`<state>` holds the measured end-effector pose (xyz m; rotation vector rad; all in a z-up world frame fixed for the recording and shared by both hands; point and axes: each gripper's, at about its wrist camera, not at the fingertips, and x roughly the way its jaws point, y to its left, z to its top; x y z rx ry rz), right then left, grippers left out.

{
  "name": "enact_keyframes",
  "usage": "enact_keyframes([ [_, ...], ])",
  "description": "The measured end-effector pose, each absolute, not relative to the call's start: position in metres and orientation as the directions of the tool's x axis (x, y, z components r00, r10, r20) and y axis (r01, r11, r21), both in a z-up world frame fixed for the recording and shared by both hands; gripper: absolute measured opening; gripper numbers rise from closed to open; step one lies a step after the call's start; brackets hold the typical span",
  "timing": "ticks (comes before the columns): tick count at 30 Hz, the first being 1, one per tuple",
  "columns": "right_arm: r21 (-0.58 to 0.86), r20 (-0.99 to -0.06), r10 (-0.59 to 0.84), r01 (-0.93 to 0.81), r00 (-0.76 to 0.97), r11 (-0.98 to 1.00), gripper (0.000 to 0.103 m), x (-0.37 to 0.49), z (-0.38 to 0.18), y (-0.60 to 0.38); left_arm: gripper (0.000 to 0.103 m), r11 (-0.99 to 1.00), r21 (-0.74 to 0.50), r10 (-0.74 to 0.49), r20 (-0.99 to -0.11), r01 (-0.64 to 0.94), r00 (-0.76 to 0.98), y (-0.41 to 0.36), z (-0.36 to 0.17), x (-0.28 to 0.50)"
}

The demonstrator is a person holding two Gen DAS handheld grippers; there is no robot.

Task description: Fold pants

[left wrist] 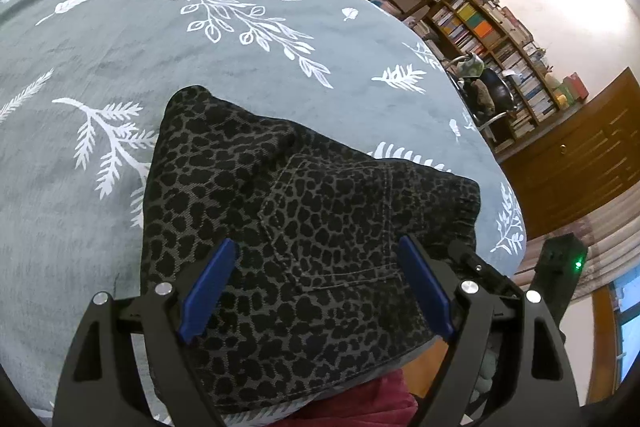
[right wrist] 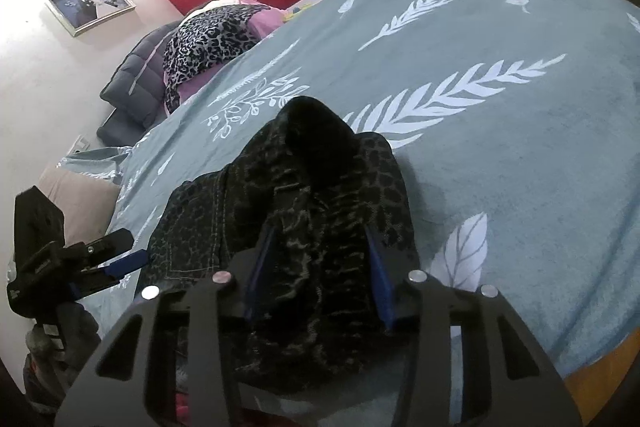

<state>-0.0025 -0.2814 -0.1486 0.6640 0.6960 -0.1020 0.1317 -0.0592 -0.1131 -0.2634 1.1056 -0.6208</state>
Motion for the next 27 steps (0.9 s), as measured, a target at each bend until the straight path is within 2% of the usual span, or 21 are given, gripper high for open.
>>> enact_keyframes([
  [6,0.483,-0.604,0.141,0.220,0.784,0.847,0.045,0.000,-0.140,-0.265,0.083,0.817,-0.470,-0.566,-0.765,0.335,0.307,-0.061,-0.118,0.132],
  [10,0.551,-0.616,0.199,0.237,0.762,0.800,0.048,0.011,-0.159,-0.276,0.083,0.817,-0.472,-0.566,-0.767,0.331,0.304,-0.063,-0.120,0.132],
  [13,0.636,-0.589,0.245,0.255,0.770,0.728,0.049,0.009,-0.173,-0.290,0.083,0.819,-0.468,-0.563,-0.768,0.334,0.305,-0.064,-0.120,0.132],
  [19,0.655,-0.575,0.248,0.257,0.780,0.711,0.049,0.010,-0.170,-0.294,0.083,0.824,-0.452,-0.553,-0.775,0.343,0.307,-0.063,-0.123,0.132],
  [21,0.661,-0.564,0.267,0.233,0.782,0.714,0.026,0.011,-0.168,-0.295,0.083,0.825,-0.451,-0.551,-0.777,0.341,0.305,-0.064,-0.124,0.133],
  [23,0.637,-0.559,0.257,0.209,0.789,0.742,0.018,0.011,-0.157,-0.290,0.083,0.826,-0.450,-0.550,-0.778,0.341,0.305,-0.064,-0.125,0.133],
  [27,0.616,-0.494,0.241,0.140,0.836,0.775,0.016,0.010,-0.119,-0.289,0.083,0.824,-0.455,-0.554,-0.774,0.339,0.308,-0.065,-0.122,0.136],
])
